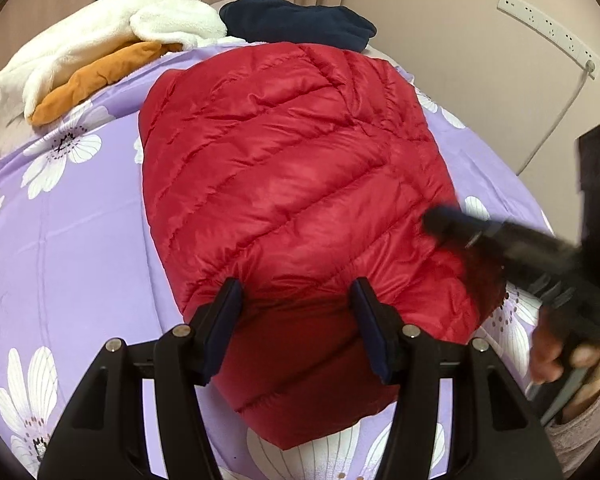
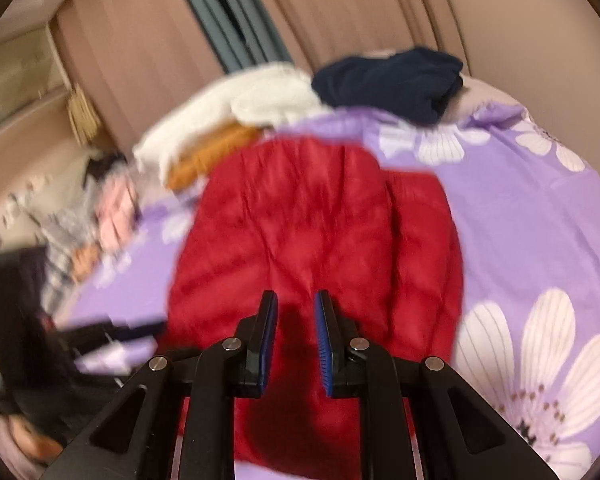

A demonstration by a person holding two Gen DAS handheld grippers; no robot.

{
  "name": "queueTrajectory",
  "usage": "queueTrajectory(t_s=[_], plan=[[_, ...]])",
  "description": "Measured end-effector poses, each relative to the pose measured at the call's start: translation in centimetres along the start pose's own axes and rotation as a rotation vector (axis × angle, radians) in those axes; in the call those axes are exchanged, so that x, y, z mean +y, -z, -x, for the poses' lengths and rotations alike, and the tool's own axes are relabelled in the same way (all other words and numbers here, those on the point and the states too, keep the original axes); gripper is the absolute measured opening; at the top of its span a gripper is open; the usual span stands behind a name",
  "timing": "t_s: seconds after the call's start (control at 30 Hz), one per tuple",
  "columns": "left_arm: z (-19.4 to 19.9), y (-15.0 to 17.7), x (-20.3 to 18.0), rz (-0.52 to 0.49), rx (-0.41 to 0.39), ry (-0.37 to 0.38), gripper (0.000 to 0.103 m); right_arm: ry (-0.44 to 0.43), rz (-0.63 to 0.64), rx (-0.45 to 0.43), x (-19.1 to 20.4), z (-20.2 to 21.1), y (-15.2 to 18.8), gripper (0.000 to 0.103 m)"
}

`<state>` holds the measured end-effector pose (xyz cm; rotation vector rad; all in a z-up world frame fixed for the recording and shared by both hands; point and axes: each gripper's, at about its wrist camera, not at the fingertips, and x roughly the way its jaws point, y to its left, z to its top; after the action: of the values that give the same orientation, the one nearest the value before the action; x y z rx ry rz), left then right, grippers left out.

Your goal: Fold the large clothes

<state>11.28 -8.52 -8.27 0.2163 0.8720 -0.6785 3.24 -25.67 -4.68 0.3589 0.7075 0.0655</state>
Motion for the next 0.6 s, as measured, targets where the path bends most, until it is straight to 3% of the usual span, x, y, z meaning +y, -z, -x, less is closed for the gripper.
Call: queueTrajectory(t_s=[0.1,0.17,0.2,0.23,0.33,0.43,0.53,0.6], plan=[[0.6,0.0,0.8,0.047,-0.002,0.029,0.058,0.035,0.019,0.047,0.3,-1.9,0.3,0.017],[1.7,0.0,2.2,0.111,-0.022,0.073,0.065,0.026,0.022,0.029,0.7,-1.4,-0.2,0.018],[2.3,0.1,3.2,0.155,-0.038,0.086,0.074,0.008,0.018,0.015,0.9,-0.9,-0.4,0.019],[2.6,0.0,4.1,0.196,-0.054,0.093,0.085,-0.014,0.009,0.002,0.8,-0.3,-0.6,0.024],[3.1,-0.1,8.0,0.363,-0.097,0.134,0.1,-0.078,-0.048,-0.059,0.2,1.5,-1.2,0.04],[1.5,-0.4,10.9,0.485,-0.071,0.22,0.1,-0.077,-0.127,-0.132,-1.0,3.0,-1.5,0.07],[-0.7,-0.5,12.8,0.576,-0.031,0.31,0.1,-0.043,-0.23,-0.179,-3.0,3.3,-1.9,0.093],[-2.0,-0.3,13.4,0.62,-0.012,0.39,0.1,-0.036,-0.301,-0.141,-4.4,2.3,-1.9,0.096]])
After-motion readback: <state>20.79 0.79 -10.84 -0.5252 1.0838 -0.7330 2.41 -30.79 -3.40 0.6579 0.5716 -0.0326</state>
